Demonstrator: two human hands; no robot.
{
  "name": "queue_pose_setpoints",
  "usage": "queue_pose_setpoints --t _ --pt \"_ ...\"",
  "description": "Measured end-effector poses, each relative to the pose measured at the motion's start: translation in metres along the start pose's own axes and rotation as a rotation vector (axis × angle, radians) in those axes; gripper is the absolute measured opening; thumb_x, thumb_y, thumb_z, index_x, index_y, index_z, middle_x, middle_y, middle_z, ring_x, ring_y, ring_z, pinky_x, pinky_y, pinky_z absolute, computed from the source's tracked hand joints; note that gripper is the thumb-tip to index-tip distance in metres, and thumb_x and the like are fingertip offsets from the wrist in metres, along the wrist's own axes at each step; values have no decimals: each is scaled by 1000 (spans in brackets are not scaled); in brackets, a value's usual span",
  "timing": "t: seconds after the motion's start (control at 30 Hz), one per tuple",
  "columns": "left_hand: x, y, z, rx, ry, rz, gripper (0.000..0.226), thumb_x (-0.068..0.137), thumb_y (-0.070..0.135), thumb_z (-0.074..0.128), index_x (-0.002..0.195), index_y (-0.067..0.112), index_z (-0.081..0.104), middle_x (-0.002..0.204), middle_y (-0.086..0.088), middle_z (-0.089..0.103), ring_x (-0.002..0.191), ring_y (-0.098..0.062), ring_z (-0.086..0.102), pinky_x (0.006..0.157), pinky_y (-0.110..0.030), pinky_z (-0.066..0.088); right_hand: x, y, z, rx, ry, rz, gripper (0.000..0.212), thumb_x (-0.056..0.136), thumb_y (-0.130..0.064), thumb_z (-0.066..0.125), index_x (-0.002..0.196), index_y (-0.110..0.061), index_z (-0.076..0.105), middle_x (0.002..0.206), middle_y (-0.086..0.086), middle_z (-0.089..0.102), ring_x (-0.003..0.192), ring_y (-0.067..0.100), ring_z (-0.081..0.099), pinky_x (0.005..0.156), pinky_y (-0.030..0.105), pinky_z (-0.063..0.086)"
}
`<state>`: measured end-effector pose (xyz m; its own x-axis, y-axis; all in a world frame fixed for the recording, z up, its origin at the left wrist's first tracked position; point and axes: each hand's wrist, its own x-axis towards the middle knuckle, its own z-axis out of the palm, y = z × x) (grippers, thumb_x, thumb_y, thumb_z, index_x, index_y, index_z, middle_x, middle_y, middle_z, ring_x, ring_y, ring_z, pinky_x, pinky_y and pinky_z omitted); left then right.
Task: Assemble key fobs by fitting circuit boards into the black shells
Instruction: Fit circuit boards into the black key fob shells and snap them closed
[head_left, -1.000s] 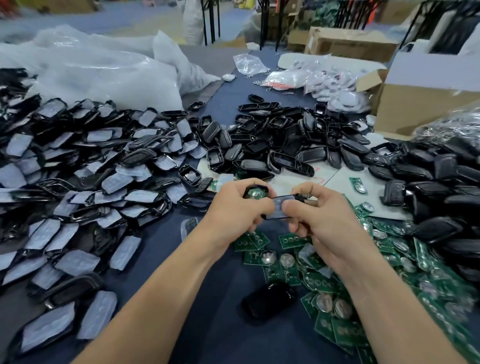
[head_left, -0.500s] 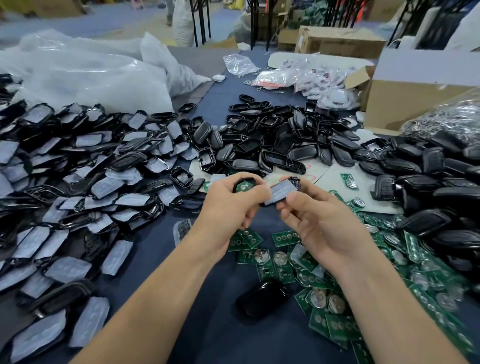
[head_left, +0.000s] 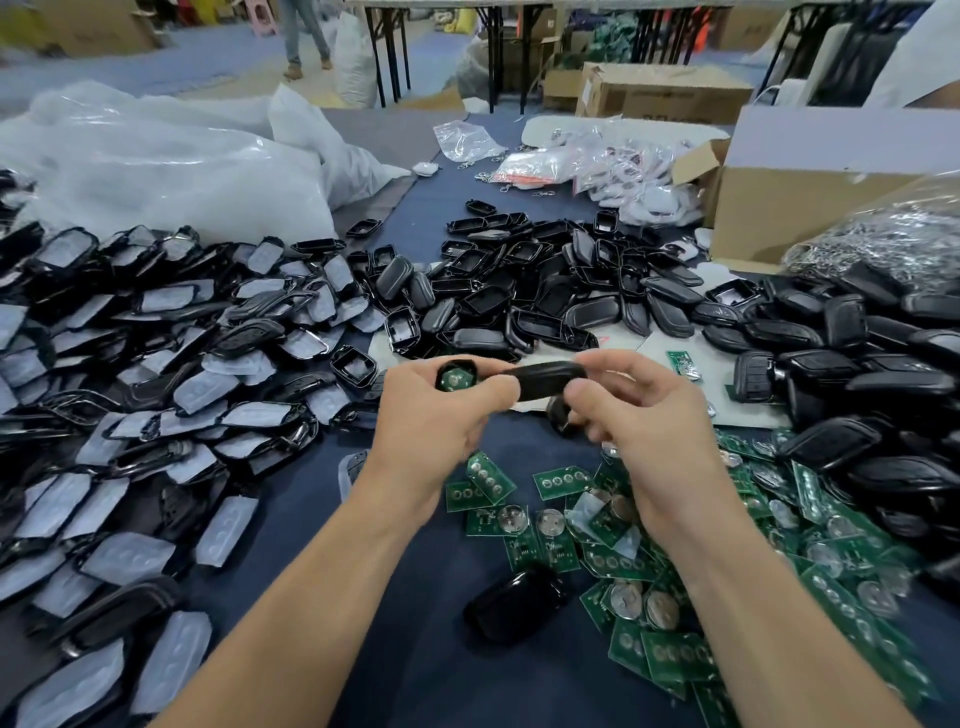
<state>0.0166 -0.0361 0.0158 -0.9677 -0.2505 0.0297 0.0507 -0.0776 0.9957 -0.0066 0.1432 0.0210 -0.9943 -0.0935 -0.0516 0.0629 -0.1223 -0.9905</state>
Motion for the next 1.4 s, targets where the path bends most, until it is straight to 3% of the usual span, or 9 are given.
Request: queue_pose_setpoints --t 0.13,0.5,0.6,0.73,0.87,1.07,1.13,1.27,1.4 --pt "3 -2 0 -101 -91 -163 12 75 4 78 80 11 69 41 6 43 34 -5 32 36 -17 23 -1 0 1 -114 -44 -85 21 83 -6 78 86 -26 82 67 3 72 59 13 61 57 19 48" --pt "5 -3 -3 -105 -168 -197 18 77 6 79 87 11 66 44 4 41 36 -7 32 37 -18 27 -4 2 9 231 64 164 9 79 -5 78 72 -12 79 64 8 69 50 16 60 52 24 52" --pt "6 -2 -3 -134 -149 -207 14 69 12 77 76 17 66 44 3 40 36 -9 29 37 -19 26 -4 2 7 43 65 57 18 85 -5 78 77 -21 82 68 4 73 59 12 66 60 25 51" --pt "6 -3 0 -60 -78 -171 22 80 1 77 69 18 67 44 2 39 37 -10 29 38 -20 24 -12 4 5 -577 148 -314 47 80 -23 82 120 -44 66 107 -26 74 105 -14 64 83 13 47" --pt "7 -7 1 2 -47 -170 37 83 -4 73 59 23 70 43 3 38 37 -10 29 38 -20 22 -17 4 14 -786 67 -463 60 72 -15 84 114 -47 57 113 -19 60 103 -3 59 91 3 37" --pt "5 -8 -1 -10 -118 -192 14 77 4 78 72 14 69 44 3 39 37 -9 31 37 -18 25 -18 6 17 -932 79 -513 59 70 -11 87 109 -44 57 100 -12 70 94 19 65 87 39 56" --pt "3 -7 -1 -20 -157 -197 11 70 14 79 75 13 70 44 3 39 37 -9 31 37 -20 26 -18 7 17 -900 87 -541 53 73 -11 84 108 -41 58 96 -14 72 93 15 68 84 38 57" --pt "3 -5 -6 -71 -265 -166 54 67 35 84 102 -4 71 45 6 41 38 -7 32 39 -17 29 -18 6 17 -538 19 -368 46 77 -2 82 101 -36 62 96 -25 75 90 -2 71 82 18 58" --pt "2 2 -10 -127 -363 -140 40 86 54 73 109 22 82 52 6 45 43 -7 36 47 -16 32 -13 3 14 119 -148 -33 38 81 14 72 107 -14 68 100 3 80 84 15 70 78 30 57"
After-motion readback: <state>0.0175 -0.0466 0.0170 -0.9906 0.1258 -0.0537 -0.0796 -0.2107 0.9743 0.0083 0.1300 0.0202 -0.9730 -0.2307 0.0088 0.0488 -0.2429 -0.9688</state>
